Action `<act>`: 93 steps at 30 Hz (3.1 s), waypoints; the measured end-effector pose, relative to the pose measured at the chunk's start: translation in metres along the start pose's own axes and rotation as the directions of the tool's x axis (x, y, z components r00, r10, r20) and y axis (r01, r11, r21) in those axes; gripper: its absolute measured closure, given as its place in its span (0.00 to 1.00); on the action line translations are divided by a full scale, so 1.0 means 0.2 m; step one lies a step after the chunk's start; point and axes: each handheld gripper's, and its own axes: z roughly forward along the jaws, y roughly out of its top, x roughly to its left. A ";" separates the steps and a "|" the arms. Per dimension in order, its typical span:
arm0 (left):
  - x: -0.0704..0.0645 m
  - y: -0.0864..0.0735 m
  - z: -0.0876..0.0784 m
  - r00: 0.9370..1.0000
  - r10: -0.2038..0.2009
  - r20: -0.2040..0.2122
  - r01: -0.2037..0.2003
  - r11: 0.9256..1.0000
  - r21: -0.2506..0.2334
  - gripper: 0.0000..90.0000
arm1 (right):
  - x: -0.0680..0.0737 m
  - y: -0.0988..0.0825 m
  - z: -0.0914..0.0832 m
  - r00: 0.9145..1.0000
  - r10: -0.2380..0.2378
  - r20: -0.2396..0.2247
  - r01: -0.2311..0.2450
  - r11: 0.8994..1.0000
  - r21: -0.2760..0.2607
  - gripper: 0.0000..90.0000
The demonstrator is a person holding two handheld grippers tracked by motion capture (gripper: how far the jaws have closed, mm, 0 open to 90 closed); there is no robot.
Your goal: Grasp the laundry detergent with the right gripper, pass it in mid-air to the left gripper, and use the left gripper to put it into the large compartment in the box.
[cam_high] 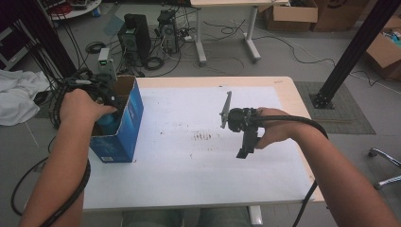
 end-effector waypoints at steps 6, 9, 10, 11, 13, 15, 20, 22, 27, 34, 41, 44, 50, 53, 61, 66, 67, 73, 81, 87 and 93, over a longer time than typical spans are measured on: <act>0.00 -0.01 -0.04 1.000 0.008 -0.013 -0.008 1.000 0.009 0.31 | 0.00 0.01 0.01 1.000 -0.006 -0.004 0.006 1.000 0.001 0.00; 0.00 -0.01 -0.06 1.000 0.008 -0.011 -0.008 1.000 0.002 0.28 | 0.00 0.01 0.01 1.000 -0.003 -0.006 0.003 1.000 0.002 0.00; 0.00 -0.01 -0.06 1.000 0.008 -0.011 -0.008 1.000 0.002 0.27 | 0.00 0.01 0.01 1.000 -0.003 -0.006 0.003 1.000 0.002 0.00; 0.00 -0.01 -0.07 1.000 0.006 -0.004 -0.006 1.000 0.000 0.27 | 0.00 0.01 0.01 1.000 -0.002 -0.006 0.002 1.000 0.002 0.00; 0.00 -0.02 -0.10 1.000 0.016 0.008 -0.016 1.000 -0.009 0.25 | 0.00 0.00 0.01 1.000 0.004 -0.007 -0.004 1.000 0.000 0.00; -0.01 -0.02 -0.12 1.000 0.018 0.005 -0.018 1.000 -0.012 0.24 | 0.00 0.00 0.00 1.000 0.004 -0.006 -0.004 1.000 0.000 0.00; -0.02 -0.01 -0.17 0.999 0.034 -0.005 -0.034 0.999 -0.026 0.23 | 0.00 0.00 0.01 1.000 0.005 -0.007 -0.005 1.000 0.003 0.00; -0.03 -0.01 -0.20 0.999 0.043 -0.007 -0.043 0.999 -0.029 0.22 | 0.00 0.00 0.01 1.000 0.005 -0.007 -0.005 1.000 0.002 0.00; -0.05 -0.01 -0.26 0.999 0.049 -0.005 -0.049 0.999 -0.019 0.19 | 0.00 0.00 0.01 1.000 0.006 -0.012 -0.006 1.000 0.001 0.00; -0.08 -0.02 -0.35 0.997 0.080 -0.021 -0.081 0.995 -0.051 0.17 | 0.00 0.01 0.01 1.000 0.005 -0.010 -0.005 1.000 0.000 0.00; -0.13 -0.02 -0.39 0.990 0.144 0.005 -0.143 0.988 -0.059 0.12 | 0.00 0.01 0.01 1.000 0.009 -0.014 -0.009 1.000 0.000 0.00; -0.15 -0.01 -0.40 0.986 0.166 0.011 -0.166 0.985 -0.057 0.10 | 0.00 0.00 0.01 1.000 0.007 -0.013 -0.007 1.000 0.001 0.00; -0.21 -0.01 -0.43 0.972 0.234 0.025 -0.231 0.970 -0.072 0.02 | 0.00 0.00 0.01 1.000 0.012 -0.015 -0.012 1.000 -0.001 0.00; -0.25 0.00 -0.45 0.957 0.286 0.048 -0.282 0.956 -0.079 0.00 | 0.00 0.00 0.01 1.000 0.017 -0.017 -0.017 1.000 0.001 0.00; -0.42 -0.02 -0.46 0.875 0.479 0.071 -0.472 0.876 -0.094 0.00 | -0.01 -0.01 -0.01 1.000 0.021 -0.012 -0.021 1.000 0.008 0.00; -0.57 -0.06 -0.46 0.769 0.634 0.083 -0.624 0.772 -0.121 0.00 | -0.01 -0.01 -0.02 1.000 0.025 -0.012 -0.025 1.000 0.010 0.00; -0.59 -0.07 -0.45 0.745 0.661 0.085 -0.651 0.749 -0.121 0.00 | -0.01 -0.01 -0.02 1.000 0.026 -0.012 -0.026 1.000 0.009 0.00; -0.73 -0.12 -0.41 0.614 0.784 0.093 -0.777 0.621 -0.106 0.00 | -0.02 -0.02 -0.01 0.999 0.034 -0.019 -0.034 0.999 0.019 0.00; -0.84 -0.16 -0.33 0.467 0.874 0.133 -0.877 0.477 -0.054 0.00 | -0.03 -0.03 -0.02 0.999 0.041 -0.016 -0.041 0.999 0.021 0.00; -0.87 -0.20 -0.34 0.378 0.919 0.113 -0.920 0.387 -0.068 0.00 | -0.03 -0.04 -0.02 0.999 0.049 -0.014 -0.049 0.998 0.029 0.00; -0.88 -0.22 -0.34 0.321 0.937 0.136 -0.941 0.332 -0.064 0.00 | -0.03 -0.05 -0.03 0.999 0.051 -0.007 -0.051 0.998 0.032 0.00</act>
